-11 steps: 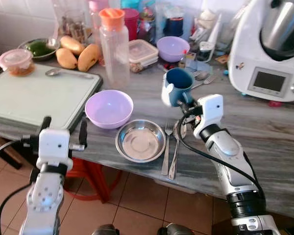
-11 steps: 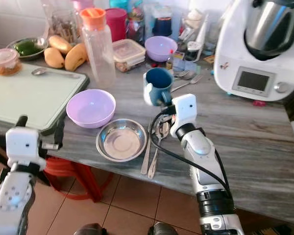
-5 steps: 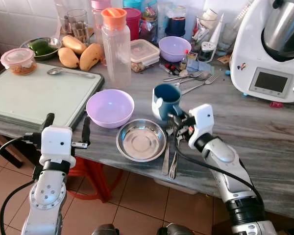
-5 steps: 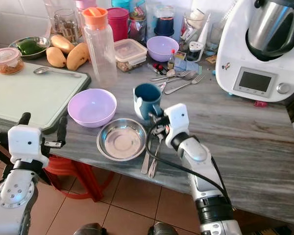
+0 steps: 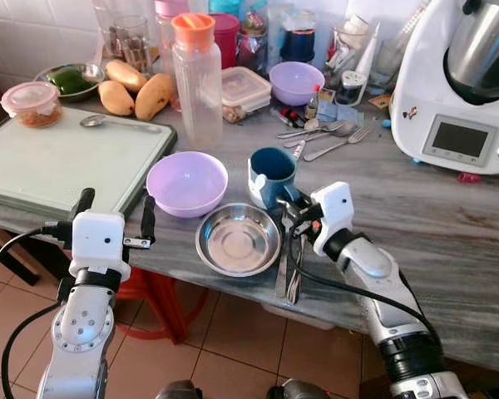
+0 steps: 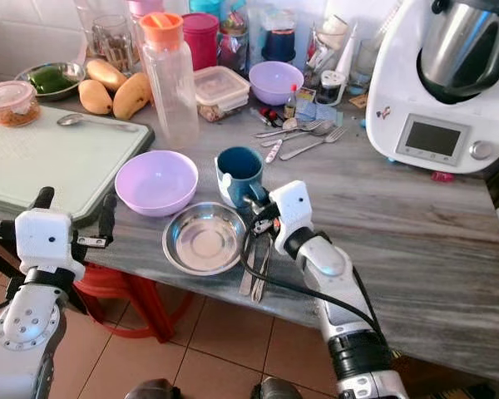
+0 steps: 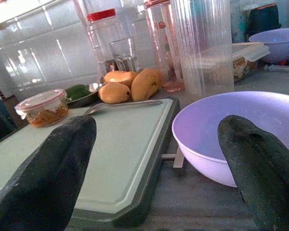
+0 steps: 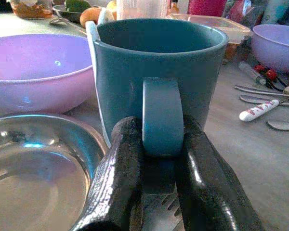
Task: Setting the table
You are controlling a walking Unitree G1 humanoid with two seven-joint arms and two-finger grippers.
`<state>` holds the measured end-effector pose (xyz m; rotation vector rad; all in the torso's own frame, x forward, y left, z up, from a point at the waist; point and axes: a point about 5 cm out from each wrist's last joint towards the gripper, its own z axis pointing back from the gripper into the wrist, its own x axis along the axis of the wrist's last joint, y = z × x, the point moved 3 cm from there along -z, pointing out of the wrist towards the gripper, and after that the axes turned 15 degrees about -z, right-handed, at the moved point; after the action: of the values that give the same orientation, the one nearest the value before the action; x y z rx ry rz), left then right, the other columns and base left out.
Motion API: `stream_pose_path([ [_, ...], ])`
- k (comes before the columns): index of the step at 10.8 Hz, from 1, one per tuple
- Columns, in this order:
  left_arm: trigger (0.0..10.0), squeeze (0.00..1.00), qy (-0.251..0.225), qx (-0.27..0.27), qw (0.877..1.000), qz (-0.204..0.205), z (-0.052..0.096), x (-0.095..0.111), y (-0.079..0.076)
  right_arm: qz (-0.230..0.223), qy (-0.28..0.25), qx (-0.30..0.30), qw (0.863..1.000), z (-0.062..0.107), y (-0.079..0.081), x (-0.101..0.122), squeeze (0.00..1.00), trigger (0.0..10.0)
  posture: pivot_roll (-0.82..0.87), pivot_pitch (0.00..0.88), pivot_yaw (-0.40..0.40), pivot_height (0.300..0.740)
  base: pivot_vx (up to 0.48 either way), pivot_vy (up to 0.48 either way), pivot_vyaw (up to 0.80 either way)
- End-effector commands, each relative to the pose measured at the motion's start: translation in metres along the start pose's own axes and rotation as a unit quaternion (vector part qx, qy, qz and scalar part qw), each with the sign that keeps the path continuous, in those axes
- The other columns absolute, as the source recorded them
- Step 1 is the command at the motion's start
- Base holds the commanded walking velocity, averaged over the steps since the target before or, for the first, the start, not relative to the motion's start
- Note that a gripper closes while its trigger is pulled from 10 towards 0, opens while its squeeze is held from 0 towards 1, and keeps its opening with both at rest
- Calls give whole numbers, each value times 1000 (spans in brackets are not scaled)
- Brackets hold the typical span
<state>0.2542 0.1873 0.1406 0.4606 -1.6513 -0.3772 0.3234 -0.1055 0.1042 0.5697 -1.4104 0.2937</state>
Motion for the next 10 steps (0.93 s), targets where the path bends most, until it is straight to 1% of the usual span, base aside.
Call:
stream_pose_path([
  [1, 10000, 0, 2, -9, 1000, -1, 1, 1, -2, 12, -6, 7, 1000, -3, -1, 5, 0, 10000, 99, 0, -16, 740, 0, 0, 0],
  [2, 10000, 0, 3, -10, 1000, -1, 1, 1, -3, 17, -3, 0, 1000, -3, -7, 3, 0, 10000, 101, 0, -15, 740, 0, 0, 0],
  [5, 10000, 0, 2, -11, 1000, -1, 1, 2, -3, 22, -5, -9, 1000, -8, -17, 4, 0, 10000, 107, 0, -10, 740, 0, 0, 0],
  [10, 10000, 0, 2, -14, 1000, -2, 2, 3, -2, 15, -8, -7, 1000, -17, -23, 4, 0, 10000, 118, 0, -5, 740, 0, 0, 0],
])
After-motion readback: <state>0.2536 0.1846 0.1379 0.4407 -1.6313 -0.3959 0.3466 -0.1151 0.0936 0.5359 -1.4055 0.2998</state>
